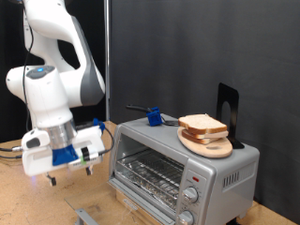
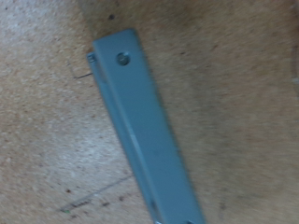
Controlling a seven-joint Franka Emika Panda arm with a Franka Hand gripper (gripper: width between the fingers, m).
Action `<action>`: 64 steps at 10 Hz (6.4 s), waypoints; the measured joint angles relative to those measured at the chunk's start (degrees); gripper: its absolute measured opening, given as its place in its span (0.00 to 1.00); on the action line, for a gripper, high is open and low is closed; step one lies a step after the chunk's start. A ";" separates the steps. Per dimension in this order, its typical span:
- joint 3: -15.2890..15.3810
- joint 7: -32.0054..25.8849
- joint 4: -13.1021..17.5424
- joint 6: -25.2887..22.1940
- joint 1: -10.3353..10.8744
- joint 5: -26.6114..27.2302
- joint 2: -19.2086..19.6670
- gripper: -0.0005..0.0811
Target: Make a piece of toast with the oven
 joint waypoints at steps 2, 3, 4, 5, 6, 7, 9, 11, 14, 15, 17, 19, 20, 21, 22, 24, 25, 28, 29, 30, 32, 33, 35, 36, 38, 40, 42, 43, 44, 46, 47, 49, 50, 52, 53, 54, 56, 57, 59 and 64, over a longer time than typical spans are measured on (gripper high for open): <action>-0.34 -2.60 0.05 -4.04 0.00 2.91 -4.61 1.00; -0.46 -2.57 0.05 -5.52 -0.03 3.04 -6.86 1.00; -0.47 -2.33 -0.55 -6.80 -0.05 3.03 -9.14 1.00; -0.46 -2.33 -0.60 -6.79 -0.05 3.00 -8.92 1.00; -0.64 -5.17 -0.50 -7.47 0.50 6.95 -8.91 1.00; -1.25 -10.45 0.10 -10.05 1.60 13.43 -9.31 1.00; -3.15 -20.11 2.58 -20.97 3.32 22.75 -11.60 1.00; -3.53 -26.14 6.13 -33.95 3.96 21.22 -13.17 1.00; -3.49 -26.40 7.07 -35.40 4.33 21.26 -12.69 1.00; -3.59 -26.76 7.08 -35.43 4.33 23.20 -12.99 1.00; -3.97 -26.83 7.41 -37.16 4.31 24.54 -14.68 1.00; -4.21 -25.77 8.26 -39.14 4.31 24.65 -16.54 1.00; -4.16 -25.13 8.42 -39.41 4.31 24.65 -17.14 1.00; -4.16 -25.14 8.31 -39.40 4.31 24.64 -17.07 1.00; -4.05 -25.49 8.48 -40.17 4.53 24.64 -17.04 1.00; -1.62 -25.98 10.84 -42.08 5.71 20.98 -17.43 1.00; 0.46 -26.21 12.03 -41.46 6.14 17.20 -17.88 1.00; 8.40 -21.66 14.20 -36.57 6.33 4.66 -20.36 1.00; 9.69 -19.59 15.28 -37.05 5.77 2.01 -20.17 1.00; 9.55 -20.06 15.05 -37.04 5.78 3.03 -20.17 1.00; 9.64 -27.27 14.23 -33.69 6.75 3.78 -20.37 1.00; 10.15 -31.07 14.05 -32.00 7.82 3.77 -20.85 1.00; 12.40 -35.65 13.10 -28.97 9.66 3.39 -23.54 1.00; 13.28 -36.66 12.44 -28.85 10.45 3.39 -25.47 1.00; 14.42 -36.85 11.09 -31.46 11.73 3.43 -29.39 1.00; 15.32 -35.06 9.62 -32.72 12.04 3.56 -32.32 1.00; 16.90 -30.99 8.25 -29.60 11.43 3.39 -33.58 1.00; 17.63 -29.58 7.65 -28.68 11.06 3.30 -33.77 1.00; 17.72 -28.94 7.56 -28.74 10.83 3.24 -33.74 1.00; 17.77 -30.12 7.28 -27.59 10.86 3.25 -33.73 1.00; 17.96 -31.75 6.58 -25.98 10.87 3.25 -33.66 1.00; 18.50 -33.21 5.53 -24.72 10.87 3.22 -32.97 1.00; 18.67 -33.49 5.22 -24.59 10.89 3.25 -32.48 1.00; 19.49 -33.51 4.61 -22.75 11.03 4.04 -30.80 1.00; 20.13 -33.50 4.32 -21.61 11.05 4.42 -29.80 1.00; 20.80 -33.50 4.08 -20.49 11.07 4.49 -28.87 1.00; 22.26 -33.73 3.27 -18.38 11.08 4.35 -27.36 1.00; 22.97 -34.15 2.54 -17.03 11.08 4.19 -26.96 1.00; 24.09 -34.89 0.89 -14.61 11.07 4.12 -26.78 1.00; 26.25 -34.93 -1.23 -8.72 10.98 4.07 -24.63 1.00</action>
